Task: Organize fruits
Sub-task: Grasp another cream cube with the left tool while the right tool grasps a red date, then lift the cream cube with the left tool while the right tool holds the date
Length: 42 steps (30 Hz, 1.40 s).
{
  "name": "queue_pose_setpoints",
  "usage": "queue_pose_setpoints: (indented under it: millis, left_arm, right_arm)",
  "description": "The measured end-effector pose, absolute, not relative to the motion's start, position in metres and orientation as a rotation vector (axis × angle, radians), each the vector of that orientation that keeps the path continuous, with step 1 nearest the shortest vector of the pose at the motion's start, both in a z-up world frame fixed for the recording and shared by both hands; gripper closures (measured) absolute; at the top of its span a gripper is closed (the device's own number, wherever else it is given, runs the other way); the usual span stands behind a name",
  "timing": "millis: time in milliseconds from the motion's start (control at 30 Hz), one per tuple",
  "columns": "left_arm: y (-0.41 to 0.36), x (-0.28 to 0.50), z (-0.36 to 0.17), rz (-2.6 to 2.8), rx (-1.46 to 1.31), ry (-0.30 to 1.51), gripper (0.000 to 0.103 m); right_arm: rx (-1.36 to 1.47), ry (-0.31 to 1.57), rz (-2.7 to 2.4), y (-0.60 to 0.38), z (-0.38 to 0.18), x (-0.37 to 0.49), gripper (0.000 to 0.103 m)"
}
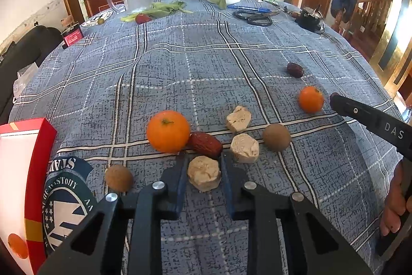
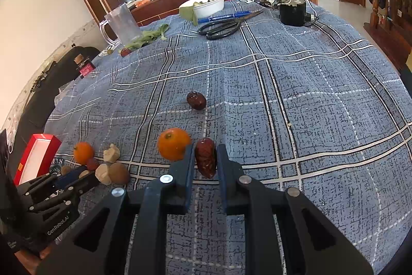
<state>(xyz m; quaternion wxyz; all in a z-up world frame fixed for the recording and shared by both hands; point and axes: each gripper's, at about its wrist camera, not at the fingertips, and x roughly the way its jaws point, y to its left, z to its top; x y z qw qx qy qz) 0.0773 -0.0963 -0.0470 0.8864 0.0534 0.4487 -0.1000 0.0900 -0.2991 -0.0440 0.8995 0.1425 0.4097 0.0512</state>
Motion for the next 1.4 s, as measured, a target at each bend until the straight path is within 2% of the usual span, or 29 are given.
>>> queue_pose_setpoints:
  millis: [233,667,1400]
  left_arm:
    - [-0.091,0.066,-0.038,-0.156,0.133,0.885,0.079]
    - [-0.042,0.036,0.013,0.058,0.155,0.701,0.079]
    - [0.013,0.01,0.05,0.199,0.087,0.599,0.079]
  right_arm:
    - [0.294,0.839,0.105,-0.3,-0.043,0.089,0.085]
    - [0.285,0.838,0.107,-0.296,-0.043,0.088,0.085]
    - [0.27,0.85,0.091,-0.298,-0.048,0.089,0.085]
